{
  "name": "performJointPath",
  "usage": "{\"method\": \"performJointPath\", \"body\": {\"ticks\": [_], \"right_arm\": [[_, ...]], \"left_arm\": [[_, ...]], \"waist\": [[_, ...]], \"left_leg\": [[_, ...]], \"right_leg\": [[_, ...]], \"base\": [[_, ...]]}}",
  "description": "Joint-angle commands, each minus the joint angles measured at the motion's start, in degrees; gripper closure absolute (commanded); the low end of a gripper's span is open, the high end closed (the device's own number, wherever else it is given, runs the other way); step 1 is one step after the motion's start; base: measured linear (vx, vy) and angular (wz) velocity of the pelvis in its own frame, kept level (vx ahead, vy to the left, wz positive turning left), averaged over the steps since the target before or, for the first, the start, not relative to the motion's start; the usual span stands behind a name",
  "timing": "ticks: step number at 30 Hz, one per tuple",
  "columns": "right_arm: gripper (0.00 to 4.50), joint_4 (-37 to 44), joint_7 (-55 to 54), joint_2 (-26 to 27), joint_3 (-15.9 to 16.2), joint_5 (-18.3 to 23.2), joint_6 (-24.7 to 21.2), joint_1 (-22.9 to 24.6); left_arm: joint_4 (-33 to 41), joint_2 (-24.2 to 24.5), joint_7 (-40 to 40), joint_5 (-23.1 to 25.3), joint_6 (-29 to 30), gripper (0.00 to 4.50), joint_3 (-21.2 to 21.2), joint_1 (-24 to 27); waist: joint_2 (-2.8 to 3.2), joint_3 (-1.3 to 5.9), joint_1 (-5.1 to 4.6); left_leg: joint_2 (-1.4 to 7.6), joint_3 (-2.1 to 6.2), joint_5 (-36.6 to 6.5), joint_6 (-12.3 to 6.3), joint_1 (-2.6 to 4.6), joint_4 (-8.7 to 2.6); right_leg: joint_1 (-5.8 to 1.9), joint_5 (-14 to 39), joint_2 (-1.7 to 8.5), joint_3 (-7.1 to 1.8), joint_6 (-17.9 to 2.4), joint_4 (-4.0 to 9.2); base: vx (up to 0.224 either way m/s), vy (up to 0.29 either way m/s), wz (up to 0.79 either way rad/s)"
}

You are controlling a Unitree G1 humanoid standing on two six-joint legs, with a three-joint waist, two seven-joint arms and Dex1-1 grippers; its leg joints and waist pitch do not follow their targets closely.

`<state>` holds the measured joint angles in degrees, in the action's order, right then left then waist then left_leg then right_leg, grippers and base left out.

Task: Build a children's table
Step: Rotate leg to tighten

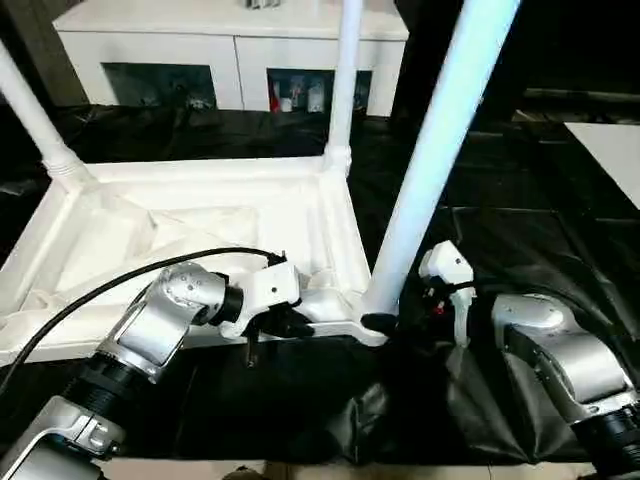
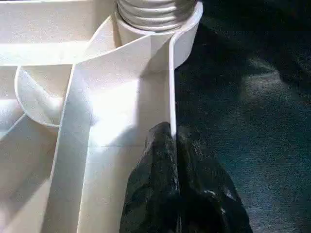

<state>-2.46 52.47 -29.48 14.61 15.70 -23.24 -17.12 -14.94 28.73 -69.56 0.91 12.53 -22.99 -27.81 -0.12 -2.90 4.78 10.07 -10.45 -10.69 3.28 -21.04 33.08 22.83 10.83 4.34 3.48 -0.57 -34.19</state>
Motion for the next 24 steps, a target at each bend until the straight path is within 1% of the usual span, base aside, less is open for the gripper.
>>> {"method": "performJointPath", "body": {"ticks": [1,3,4,5,6,8,10,12,16,17,18,19,21,22,23,24], "right_arm": [[1.19,0.0,1.1,-0.8,1.0,-1.3,0.8,-1.0],[1.22,-0.2,1.5,-0.8,1.1,-1.7,0.9,-1.1],[1.43,-0.5,1.7,-0.8,1.2,-1.9,1.1,-1.1],[1.55,-0.6,1.8,-0.8,1.2,-1.9,1.2,-1.1],[1.55,-0.8,1.9,-0.7,1.1,-1.6,1.1,-1.3],[1.71,-1.2,1.6,-0.5,1.0,-1.5,1.2,-1.5],[1.76,-1.6,2.0,-0.4,1.2,-1.4,1.3,-1.7],[1.79,-1.8,3.0,-0.4,1.6,-1.6,1.3,-1.5],[1.81,-2.1,3.6,-0.4,2.0,-2.0,1.1,-1.1],[1.81,-2.7,2.7,0.0,1.9,-2.4,0.9,-1.0],[1.82,-5.4,-2.0,2.1,0.9,-3.5,-0.2,-1.4],[1.82,-6.6,-4.4,3.3,0.3,-3.9,-0.7,-1.6],[1.83,-7.4,-6.1,4.2,-0.3,-3.9,-1.2,-1.8],[1.83,-8.3,-7.9,5.2,-1.0,-3.9,-1.7,-2.0],[1.83,-10.3,-12.1,7.8,-2.8,-3.5,-2.7,-2.4],[1.83,-12.7,-18.1,11.3,-4.8,-3.5,-3.9,-3.0]], "left_arm": [[-0.2,0.0,-0.9,0.8,-1.2,4.5,-0.8,-0.3],[-0.3,0.0,-0.9,0.8,-1.3,4.5,-0.7,-0.2],[-0.3,0.0,-0.7,0.7,-1.4,4.5,-0.6,-0.2],[-0.3,-0.1,-0.6,0.7,-1.4,4.5,-0.5,-0.2],[-0.5,0.1,-0.3,0.8,-1.8,4.5,-0.6,-0.3],[-0.7,0.2,-0.1,0.7,-2.0,4.5,-0.7,-0.4],[-0.8,0.2,-0.1,0.6,-2.2,4.5,-0.7,-0.4],[-1.1,0.3,-0.2,0.8,-2.5,4.5,-0.7,-0.5],[-1.3,0.4,-0.3,1.0,-2.7,4.5,-0.6,-0.4],[-1.2,0.4,-0.1,1.0,-2.5,4.5,-0.6,-0.2],[-1.4,-0.6,2.4,1.1,-0.8,4.5,0.1,0.2],[-1.6,-1.2,3.7,1.2,-0.3,4.5,0.5,0.2],[-1.8,-1.7,4.7,1.2,0.3,4.5,0.8,0.2],[-2.0,-2.3,5.9,1.2,1.0,4.5,1.2,0.2],[-2.6,-4.2,8.5,0.7,2.4,4.5,2.3,0.0],[-3.2,-6.5,11.5,0.4,4.8,4.5,3.2,-0.5]], "waist": [[-0.12,3.2,-0.23],[-0.08,3.34,-0.24],[-0.24,3.41,-0.19],[-0.19,3.49,-0.15],[-0.18,3.56,-0.16],[-0.16,3.58,-0.16],[-0.14,3.53,-0.16],[-0.12,3.44,-0.17],[-0.12,3.53,-0.12],[-0.11,3.57,-0.1],[-0.12,3.58,-0.1],[0.0,3.45,-0.2],[-0.16,3.21,-0.45],[-0.1,3.13,-0.66],[-0.13,2.94,-0.87],[-0.21,2.91,-1.06]], "left_leg": [[3.35,0.98,-12.6,-0.94,1.03,-3.9],[3.33,1.0,-11.1,-1.23,0.87,-3.79],[3.3,0.98,-10.2,-1.61,0.78,-3.66],[3.3,0.98,-9.4,-1.9,0.7,-3.55],[3.26,0.96,-8.8,-2.24,0.65,-3.44],[3.25,0.96,-8.4,-2.59,0.63,-3.37],[3.26,0.94,-9.2,-2.57,0.69,-3.35],[3.28,0.96,-10.5,-2.17,0.74,-3.41],[3.21,0.96,-10.2,-2.03,0.7,-3.32],[3.21,0.96,-9.6,-2.12,0.67,-3.27],[3.18,0.95,-9.4,-2.14,0.64,-3.24],[3.12,0.91,-10.0,-1.95,0.67,-3.28],[3.07,1.03,-13.1,-0.68,0.79,-3.45],[3.15,1.01,-14.0,-0.35,0.87,-3.5],[3.0,1.12,-15.7,0.17,0.91,-3.61],[3.02,1.15,-16.3,0.6,0.99,-3.67]], "right_leg": [[-2.59,13.4,4.13,-3.05,-11.3,4.02],[-2.69,11.1,4.06,-3.01,-11.5,3.72],[-2.74,9.6,4.06,-2.99,-11.9,3.48],[-2.8,8.1,4.06,-2.97,-12.3,3.28],[-2.84,6.7,4.03,-2.95,-12.7,3.12],[-2.86,5.7,3.98,-2.9,-13.1,2.99],[-2.81,6.5,4.02,-2.89,-13.2,3.07],[-2.78,8.7,4.06,-2.9,-12.9,3.28],[-2.83,8.5,4.03,-2.93,-12.7,3.21],[-2.84,7.5,4.01,-2.93,-12.9,3.05],[-2.85,7.3,4.01,-2.92,-12.9,3.02],[-2.65,8.1,4.04,-2.91,-13.2,3.18],[-2.59,13.5,4.01,-2.89,-12.1,3.63],[-2.45,14.7,4.01,-2.95,-12.0,3.65],[-2.33,18.2,4.02,-2.88,-11.1,4.15],[-2.29,19.5,4.04,-2.86,-10.7,4.19]], "base": [[0.0,0.0,0.0],[0.0,0.0,0.0],[0.0,0.0,0.0],[0.0,0.0,0.0],[0.0,0.0,0.0],[0.0,0.0,0.0],[0.0,0.0,0.0],[0.0,0.0,0.0],[0.0,0.0,0.0],[0.0,0.0,0.0],[0.0,0.0,0.0],[0.0,0.0,0.0],[0.0,0.0,0.0],[0.0,0.0,0.0],[0.0,0.0,0.0],[0.0,0.0,0.0]]}}
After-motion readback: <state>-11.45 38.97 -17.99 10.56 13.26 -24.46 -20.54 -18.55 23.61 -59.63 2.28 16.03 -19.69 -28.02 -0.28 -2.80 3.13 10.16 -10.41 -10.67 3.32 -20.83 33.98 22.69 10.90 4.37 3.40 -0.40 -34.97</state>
